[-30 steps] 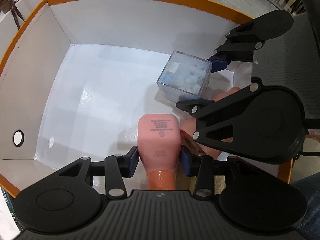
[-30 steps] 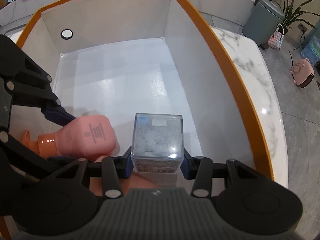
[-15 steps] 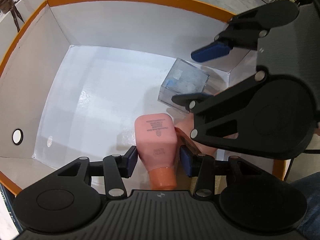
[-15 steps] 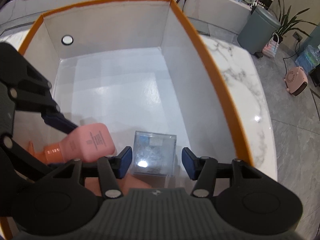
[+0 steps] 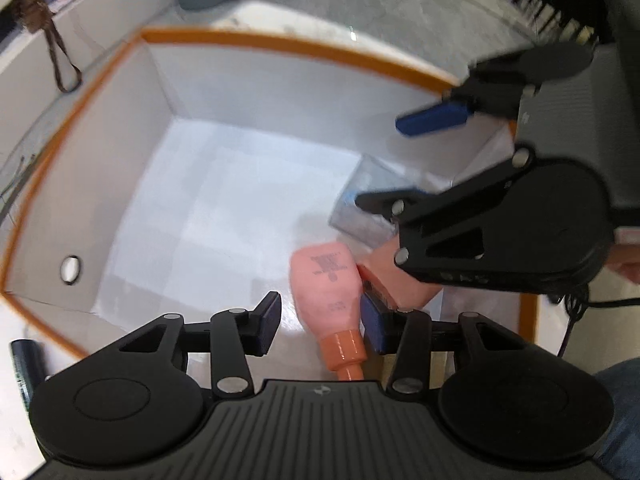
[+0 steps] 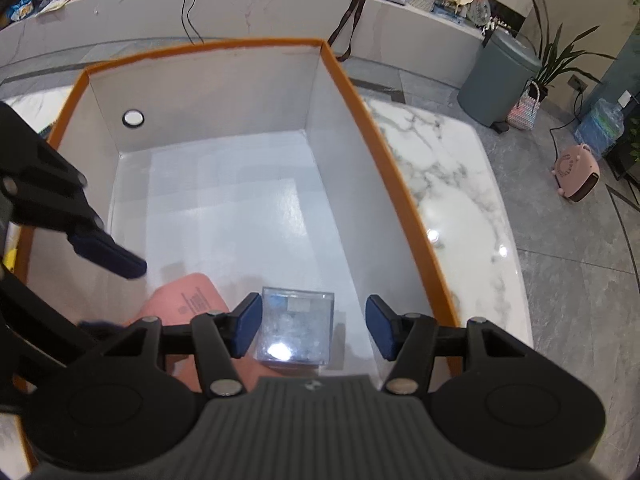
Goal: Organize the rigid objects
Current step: 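Lower both items into the orange box and open both tools, then withdraw both tools from the box toward the remaining objects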
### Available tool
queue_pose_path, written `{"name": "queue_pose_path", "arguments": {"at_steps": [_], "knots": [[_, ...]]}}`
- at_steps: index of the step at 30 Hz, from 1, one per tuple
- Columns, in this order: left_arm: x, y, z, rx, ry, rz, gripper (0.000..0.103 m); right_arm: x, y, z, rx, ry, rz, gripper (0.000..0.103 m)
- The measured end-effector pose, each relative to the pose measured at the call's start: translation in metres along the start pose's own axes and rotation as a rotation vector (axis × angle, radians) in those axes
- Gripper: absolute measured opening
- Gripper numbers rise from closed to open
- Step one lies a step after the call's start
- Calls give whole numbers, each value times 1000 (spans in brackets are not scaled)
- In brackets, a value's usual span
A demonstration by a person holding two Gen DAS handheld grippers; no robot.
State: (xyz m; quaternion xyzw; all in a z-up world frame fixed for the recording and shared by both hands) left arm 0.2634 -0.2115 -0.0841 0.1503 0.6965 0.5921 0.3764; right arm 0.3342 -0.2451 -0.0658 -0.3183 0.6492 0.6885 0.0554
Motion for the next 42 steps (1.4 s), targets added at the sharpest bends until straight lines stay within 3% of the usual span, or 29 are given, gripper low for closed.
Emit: {"name": "queue_pose_path", "arguments": {"at_steps": [8,16,24,27,31,42], "knots": [[8,64,28,-70,96,-192,65,-6,21,8,0,-1,-64,63],[29,84,36,-112,166,-259,65,-6,39,23,-11,28,-100,63],[76,90,44,-221,251,-285,65,-5,48,39,-2,49,-132,64],[93,99,43,-261,263,-309,72,-2,53,47,1,62,-152,64],[125,108,48,-298,307,-320,73,1,61,59,-3,68,-183,65],[202,100,58,-377,395,-287,77,7,91,112,-101,103,-320,65]]}}
Point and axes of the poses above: each gripper's, at about its wrist camera, not at the fingertips, and y roughly against the way its jaws point, z to its left, x to its underside, the point moved 10 cm from there along -y, roughly the way its jaws point, and after that the axes turned 13 degrees about -y, right-handed, at the moved point
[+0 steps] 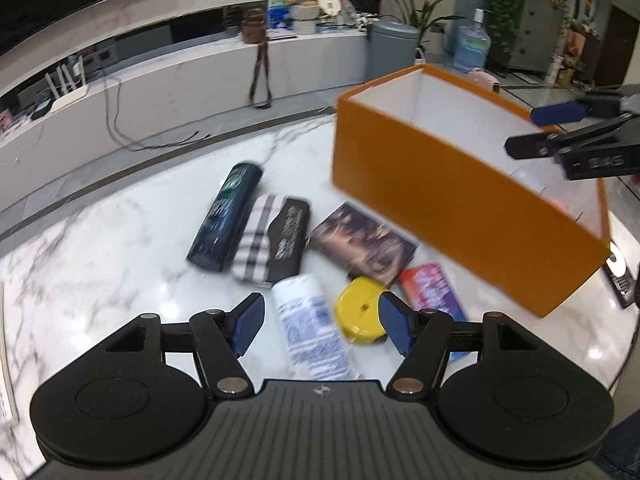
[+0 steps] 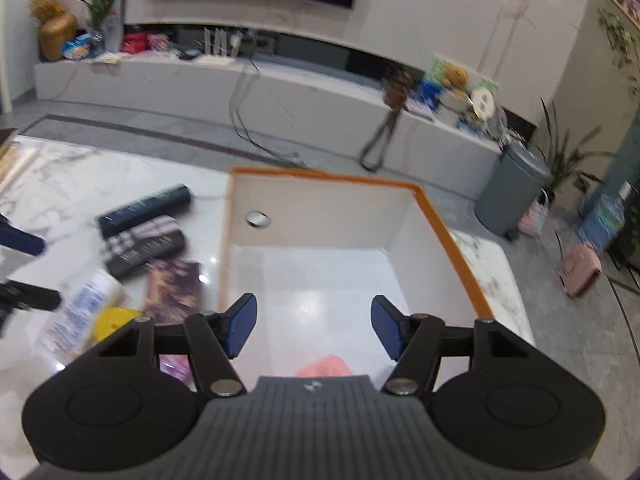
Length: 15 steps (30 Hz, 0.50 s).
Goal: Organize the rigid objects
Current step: 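Withdraw both tools from the box toward the remaining objects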
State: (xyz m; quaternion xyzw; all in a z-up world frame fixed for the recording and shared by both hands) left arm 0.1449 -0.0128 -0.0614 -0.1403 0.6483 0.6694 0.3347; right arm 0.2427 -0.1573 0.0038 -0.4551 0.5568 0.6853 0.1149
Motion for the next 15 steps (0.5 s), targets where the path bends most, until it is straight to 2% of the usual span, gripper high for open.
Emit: {"name": "queue_pose_path", "arguments": {"at_steps": [7,11,15], "knots": [[30,-13,0,-12,-23,6,77,5,11,59,-84,98,-35,65],[39,-22,-5,-5,-41,3,77,16,6,87,-117,144,-21,65],[44,-31,-2,-37,-18,12,78,30,-7,103,-134,146,2,65]]}}
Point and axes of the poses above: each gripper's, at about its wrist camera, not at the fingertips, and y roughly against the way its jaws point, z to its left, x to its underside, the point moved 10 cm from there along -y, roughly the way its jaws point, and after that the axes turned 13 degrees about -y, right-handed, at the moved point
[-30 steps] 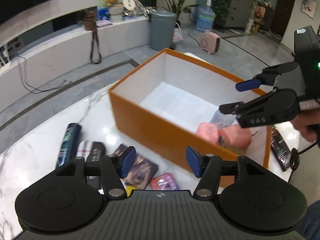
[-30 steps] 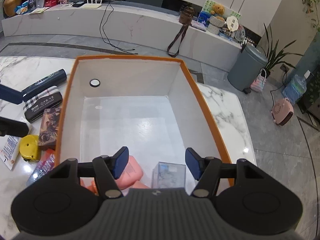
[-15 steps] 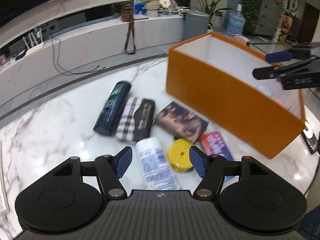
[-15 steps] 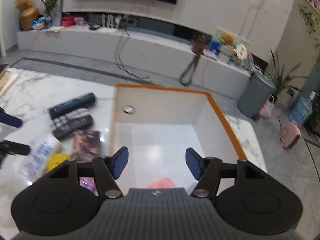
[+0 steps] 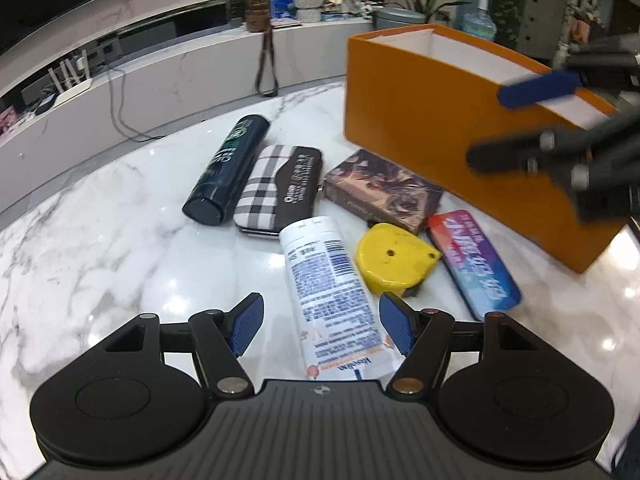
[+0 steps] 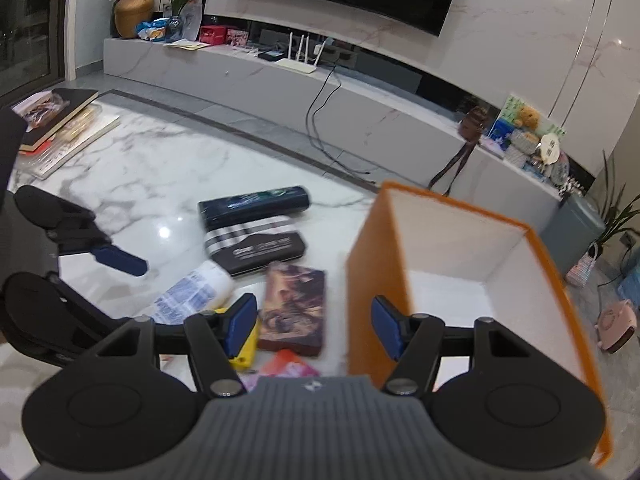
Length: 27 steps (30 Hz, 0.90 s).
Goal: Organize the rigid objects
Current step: 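Withdraw both tools from the box toward the remaining objects, then grasp the white lotion tube with the left tool while the right tool grasps the yellow tape measure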
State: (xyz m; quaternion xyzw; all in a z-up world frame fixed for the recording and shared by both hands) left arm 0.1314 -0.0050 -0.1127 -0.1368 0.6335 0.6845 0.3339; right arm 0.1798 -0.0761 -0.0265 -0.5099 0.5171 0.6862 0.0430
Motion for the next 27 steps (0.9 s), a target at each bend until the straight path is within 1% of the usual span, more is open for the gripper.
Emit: {"name": "queue_pose_path", "arguments": {"at_steps": [2,6,8,11,13,16,18,20,22,24,27], "knots": [[1,-4,4,-6,23,-4,78,9,-11,7,-12,-6,20,65],[2,-12,6,22,71,-4,79,28,-28,19,-25,-9,63,65],[3,-16,4,24,74,2,79,33,-34,23,-30,-4,77,63],[4,-20,2,23,80,-1,82,35,-37,20,-27,-14,81,63],[4,-24,1,13,74,7,81,36,-38,17,-30,-28,85,63],[3,-26,-1,-29,38,1,81,37,-38,15,-27,-31,88,63],[2,-27,1,-35,40,-6,79,39,-39,14,-29,-32,90,63],[1,-28,2,-33,48,-9,75,39,-39,14,-28,-31,91,63],[2,-27,3,-30,42,-13,63,40,-39,15,-30,-32,93,63],[3,-25,4,-18,36,-13,56,41,-39,15,-29,-34,92,63],[9,-19,7,-14,24,-4,55,40,-40,15,-42,-46,86,64]]}}
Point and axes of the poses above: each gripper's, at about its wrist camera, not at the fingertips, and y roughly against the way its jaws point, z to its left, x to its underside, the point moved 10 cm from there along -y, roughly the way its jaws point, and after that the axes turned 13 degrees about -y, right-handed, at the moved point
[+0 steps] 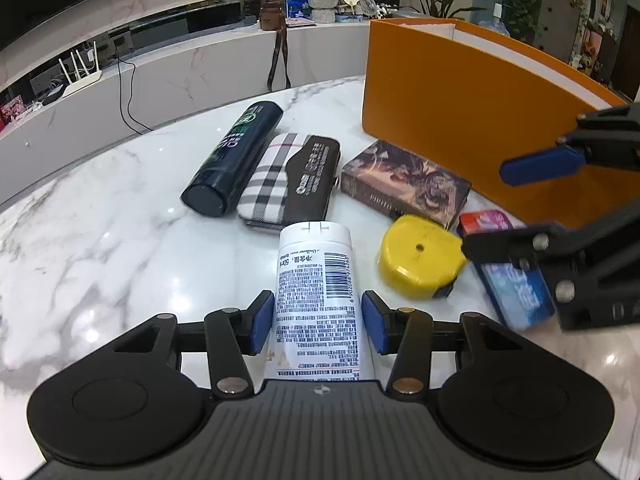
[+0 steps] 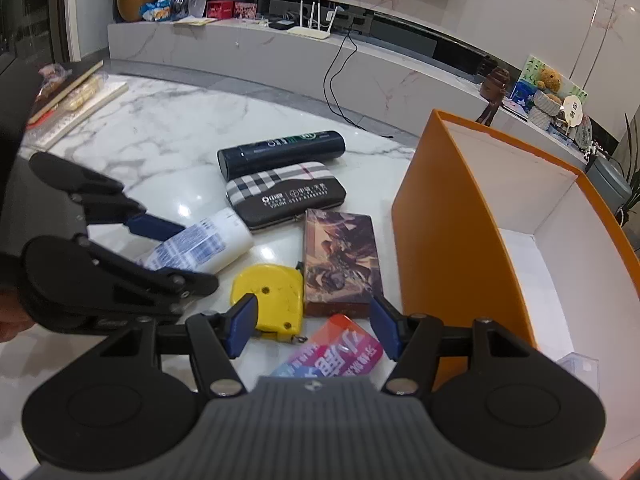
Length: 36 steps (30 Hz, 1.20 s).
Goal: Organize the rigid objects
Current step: 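Grasp the white lotion tube with the left tool while the right tool grasps the yellow tape measure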
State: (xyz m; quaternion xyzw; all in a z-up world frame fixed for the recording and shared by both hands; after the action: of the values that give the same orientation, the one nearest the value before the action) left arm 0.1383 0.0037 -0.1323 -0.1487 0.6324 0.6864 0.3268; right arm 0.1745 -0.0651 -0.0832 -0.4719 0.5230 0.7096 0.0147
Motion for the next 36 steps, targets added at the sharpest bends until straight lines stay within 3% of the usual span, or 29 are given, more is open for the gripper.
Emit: {"name": "queue_pose_path", "arguments": {"at_steps": [11,16,19,23,26,36], "knots": [[33,22,27,-16,23,10,58,8,-17,16,-94,-63,21,64],[28,18,30,-39,15,-7,59,13,-32,19,-88,-76,32,63],[25,15,31,-49,28,-21,64,19,-40,20,-86,-84,41,55],[23,12,33,-58,33,-32,65,17,-44,20,-85,-99,10,54],[21,13,30,-47,20,-43,51,15,-45,19,-84,-103,-1,52],[21,17,24,-70,-44,-28,50,15,-44,21,-97,-90,9,52]]}}
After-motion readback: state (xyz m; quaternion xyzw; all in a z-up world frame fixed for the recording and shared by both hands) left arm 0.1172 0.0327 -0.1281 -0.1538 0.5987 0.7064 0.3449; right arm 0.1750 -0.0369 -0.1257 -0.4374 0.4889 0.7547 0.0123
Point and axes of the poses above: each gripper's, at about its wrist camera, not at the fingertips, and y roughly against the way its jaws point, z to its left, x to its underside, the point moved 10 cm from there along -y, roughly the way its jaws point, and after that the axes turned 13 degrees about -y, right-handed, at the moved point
